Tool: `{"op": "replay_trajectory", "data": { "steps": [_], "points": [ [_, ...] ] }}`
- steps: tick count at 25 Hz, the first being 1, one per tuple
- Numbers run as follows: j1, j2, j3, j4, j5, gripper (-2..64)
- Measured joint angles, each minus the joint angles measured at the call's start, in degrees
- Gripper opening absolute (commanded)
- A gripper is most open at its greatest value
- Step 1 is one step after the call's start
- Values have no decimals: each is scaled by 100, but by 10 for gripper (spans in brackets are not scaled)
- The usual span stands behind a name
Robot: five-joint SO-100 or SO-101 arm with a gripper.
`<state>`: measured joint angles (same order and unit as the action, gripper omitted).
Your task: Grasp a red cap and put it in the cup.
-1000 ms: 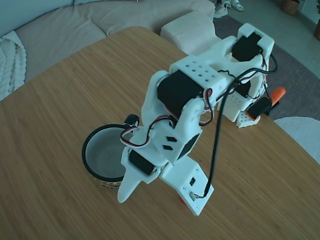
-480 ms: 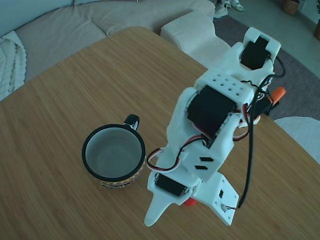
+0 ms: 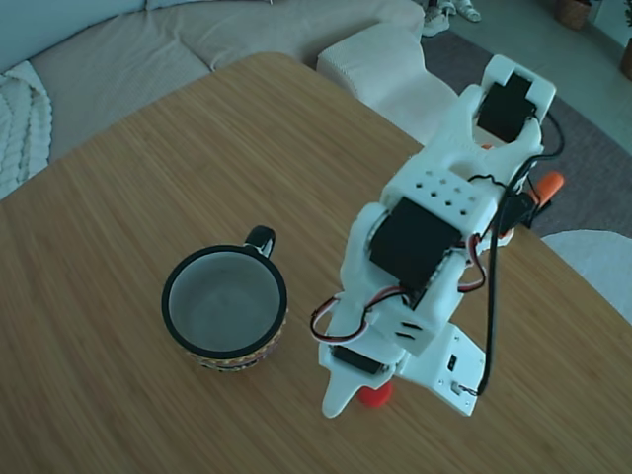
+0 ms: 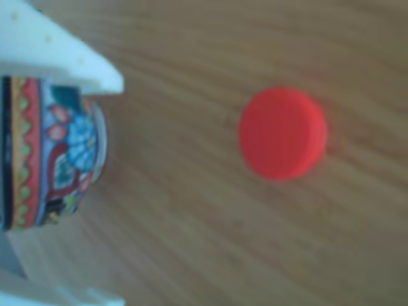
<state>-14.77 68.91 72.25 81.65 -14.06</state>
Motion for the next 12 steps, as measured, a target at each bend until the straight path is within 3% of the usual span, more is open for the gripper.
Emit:
{"op": "replay_trajectory", "data": {
  "steps": [12],
  "points": [
    [0,0,1028,-105,-281,400]
  ]
}}
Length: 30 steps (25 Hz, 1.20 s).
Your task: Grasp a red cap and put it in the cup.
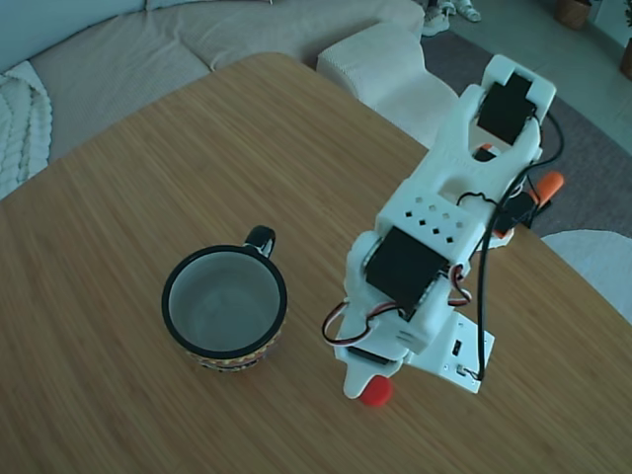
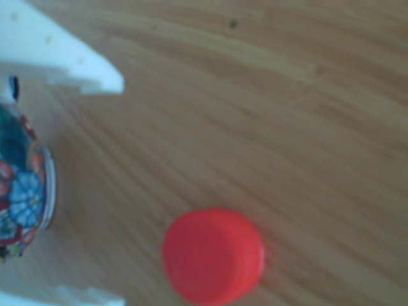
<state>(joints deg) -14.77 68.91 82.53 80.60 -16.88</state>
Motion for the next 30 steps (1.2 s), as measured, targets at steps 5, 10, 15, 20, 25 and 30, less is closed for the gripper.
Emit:
{"op": "replay_trajectory", "data": {
  "steps": [5,10,15,20,25,30],
  "points": [
    [26,0,237,-396,0,400],
    [255,0,237,-457,0,399],
    [229,0,237,-492,-114,399],
    [-281,0,237,-492,-114,399],
    [-571,0,237,-510,-114,397],
    [-589,0,237,-694,-114,397]
  ]
}}
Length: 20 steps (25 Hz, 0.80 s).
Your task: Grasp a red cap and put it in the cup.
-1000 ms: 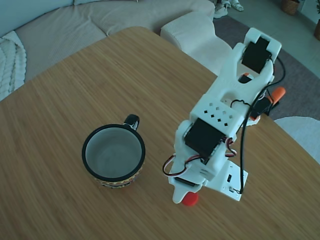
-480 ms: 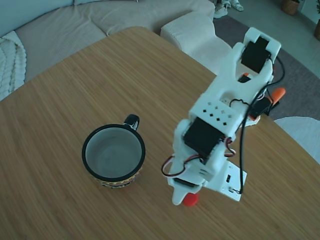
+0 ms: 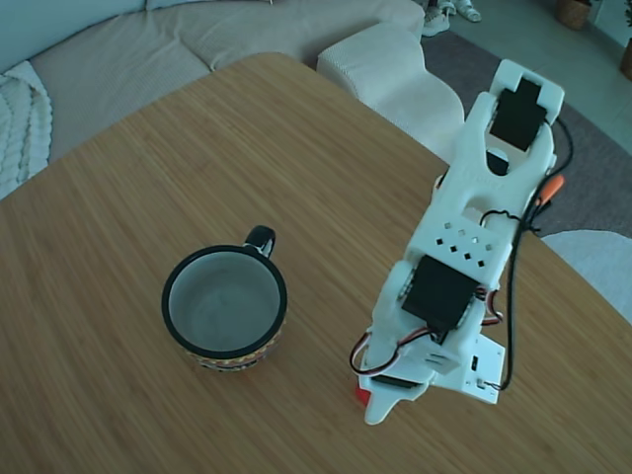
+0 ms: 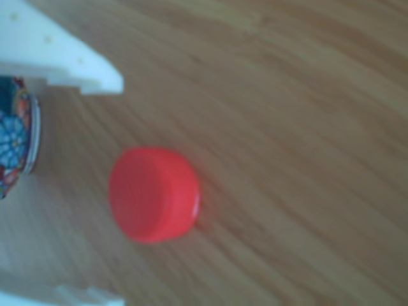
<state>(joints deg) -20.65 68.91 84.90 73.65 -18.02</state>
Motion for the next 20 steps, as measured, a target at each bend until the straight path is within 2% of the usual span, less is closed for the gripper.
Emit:
{"op": "replay_trajectory", "data": {
  "steps": [20],
  "points": [
    [35,-422,35,-290,-9,397]
  ]
}}
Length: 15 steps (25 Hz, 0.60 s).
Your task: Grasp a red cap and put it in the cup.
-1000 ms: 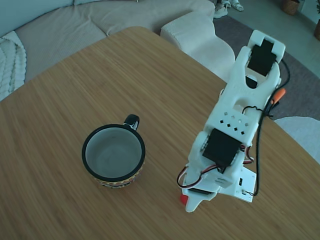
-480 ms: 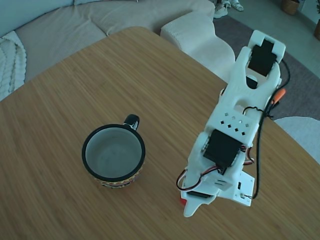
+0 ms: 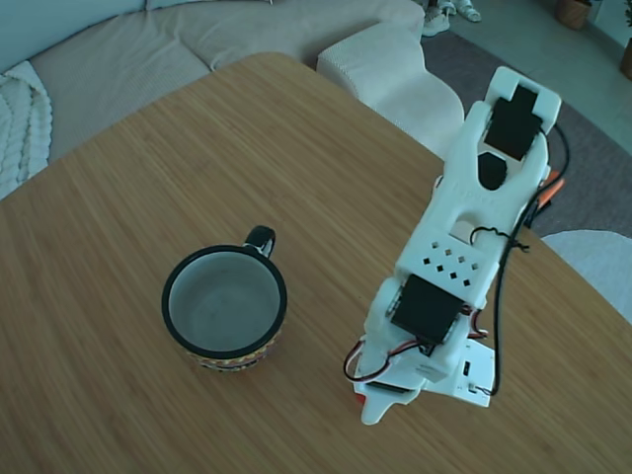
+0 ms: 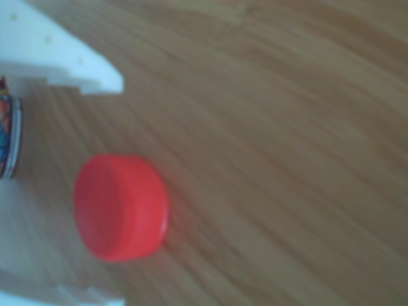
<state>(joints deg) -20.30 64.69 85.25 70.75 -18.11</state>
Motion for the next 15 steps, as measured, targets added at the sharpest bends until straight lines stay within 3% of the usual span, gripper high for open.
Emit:
{"op": "replay_trajectory", "data": {
  "steps": [15],
  "points": [
    [-9,-44,70,-132,0,397]
  ]
}}
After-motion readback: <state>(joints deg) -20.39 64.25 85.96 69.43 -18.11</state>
